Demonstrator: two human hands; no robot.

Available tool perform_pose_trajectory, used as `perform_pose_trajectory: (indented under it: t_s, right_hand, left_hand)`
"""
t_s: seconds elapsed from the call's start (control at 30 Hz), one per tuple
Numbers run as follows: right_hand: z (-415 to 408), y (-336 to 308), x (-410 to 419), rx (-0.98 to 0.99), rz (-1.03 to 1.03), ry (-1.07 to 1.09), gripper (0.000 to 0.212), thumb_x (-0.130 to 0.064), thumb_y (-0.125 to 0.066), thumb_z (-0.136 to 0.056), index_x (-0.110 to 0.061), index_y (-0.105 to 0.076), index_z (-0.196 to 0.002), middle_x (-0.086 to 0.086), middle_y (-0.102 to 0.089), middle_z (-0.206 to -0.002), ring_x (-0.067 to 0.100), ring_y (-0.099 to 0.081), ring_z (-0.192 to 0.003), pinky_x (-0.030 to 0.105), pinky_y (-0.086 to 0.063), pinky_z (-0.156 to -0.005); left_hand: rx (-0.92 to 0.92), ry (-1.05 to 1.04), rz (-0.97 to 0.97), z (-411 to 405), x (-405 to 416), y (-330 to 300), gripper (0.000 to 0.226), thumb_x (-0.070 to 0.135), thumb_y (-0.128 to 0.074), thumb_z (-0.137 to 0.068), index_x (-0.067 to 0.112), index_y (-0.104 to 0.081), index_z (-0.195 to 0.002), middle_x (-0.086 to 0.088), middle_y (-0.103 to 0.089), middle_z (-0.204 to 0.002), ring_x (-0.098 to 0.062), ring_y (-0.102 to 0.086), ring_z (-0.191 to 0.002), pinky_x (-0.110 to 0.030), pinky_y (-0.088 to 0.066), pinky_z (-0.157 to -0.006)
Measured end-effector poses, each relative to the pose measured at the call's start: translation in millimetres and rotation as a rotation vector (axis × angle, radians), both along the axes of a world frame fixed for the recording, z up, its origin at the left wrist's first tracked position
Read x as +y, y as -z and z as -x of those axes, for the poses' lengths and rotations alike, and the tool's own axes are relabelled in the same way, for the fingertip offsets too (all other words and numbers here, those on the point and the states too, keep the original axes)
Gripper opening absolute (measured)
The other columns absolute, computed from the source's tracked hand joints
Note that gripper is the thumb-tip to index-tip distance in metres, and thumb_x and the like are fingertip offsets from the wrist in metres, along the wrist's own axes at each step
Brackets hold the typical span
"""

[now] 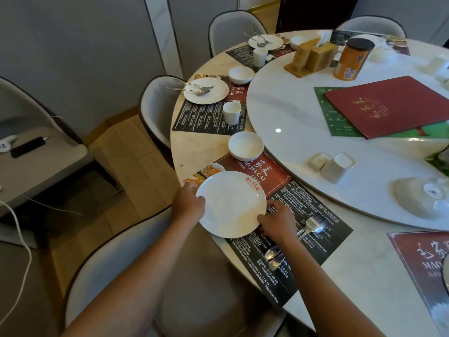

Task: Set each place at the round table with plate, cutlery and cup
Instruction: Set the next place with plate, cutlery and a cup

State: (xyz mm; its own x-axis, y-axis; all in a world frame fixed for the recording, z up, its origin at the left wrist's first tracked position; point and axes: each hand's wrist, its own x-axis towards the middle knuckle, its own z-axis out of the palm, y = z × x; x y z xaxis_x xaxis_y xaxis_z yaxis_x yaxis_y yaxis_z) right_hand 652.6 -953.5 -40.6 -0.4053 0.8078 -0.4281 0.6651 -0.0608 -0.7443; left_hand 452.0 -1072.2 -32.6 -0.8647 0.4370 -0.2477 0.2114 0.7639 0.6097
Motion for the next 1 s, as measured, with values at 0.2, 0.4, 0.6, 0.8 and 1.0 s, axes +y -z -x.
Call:
perform_pose_trajectory:
  t_s: [0.2,0.4,0.6,0.8,1.0]
  right_hand:
    - [0,-6,-7,-0.02,-0.101,-0.078,0.052,-0.013,-0.069,-0.086,-0.017,-0.055,-0.136,-0.002,-0.066,-0.085,0.014,-0.065,-0.075,0.03,-0.051,-0.071]
    - [-2,-13,-10,-0.032,-0.124,-0.139,0.061,-0.018,-0.066,-0.085,-0.016,-0.048,-0.144,0.01,-0.07,-0.107,0.026,-0.069,-0.093,0.043,-0.057,-0.089]
    - [-36,-28,-28,-0.139,-0.385,-0.151,0.055,-0.018,-0.061,-0.094,-0.022,-0.044,-0.146,-0.001,-0.07,-0.108,0.014,-0.069,-0.087,0.037,-0.06,-0.074]
    - [-91,-25,-57,-0.288,-0.499,0.001,0.039,-0.026,-0.056,-0.095,-0.022,-0.056,-0.134,0.004,-0.057,-0.134,0.023,-0.054,-0.118,0.038,-0.05,-0.089]
    - [-135,-15,-74,-0.424,-0.492,-0.164,0.042,-0.031,-0.053,-0.095,-0.025,-0.053,-0.137,-0.002,-0.048,-0.145,0.02,-0.049,-0.124,0.035,-0.053,-0.093]
  left_hand:
    - [-0.118,-0.177,-0.07,-27,-21,10,0.035,0.008,-0.056,-0.09,0.022,-0.063,-0.121,-0.006,-0.068,-0.117,-0.027,-0.064,-0.101,-0.03,-0.047,-0.07]
    - [0.027,-0.087,0.013,-47,-28,-10,0.04,0.02,-0.059,-0.092,0.019,-0.055,-0.132,-0.007,-0.062,-0.125,-0.029,-0.061,-0.108,-0.039,-0.052,-0.079]
    - [0.36,0.199,-0.003,-108,-32,-28,0.031,0.031,-0.057,-0.097,0.025,-0.063,-0.128,0.001,-0.062,-0.121,-0.02,-0.054,-0.113,-0.037,-0.053,-0.087]
    - [0.4,0.552,-0.024,-160,-27,-29,0.022,0.032,-0.056,-0.099,0.025,-0.07,-0.115,0.004,-0.07,-0.106,-0.017,-0.062,-0.097,-0.034,-0.055,-0.076]
    - [0.421,0.723,0.047,-195,-10,-26,0.024,0.03,-0.058,-0.098,0.018,-0.068,-0.117,-0.001,-0.07,-0.109,-0.022,-0.066,-0.099,-0.039,-0.057,-0.083]
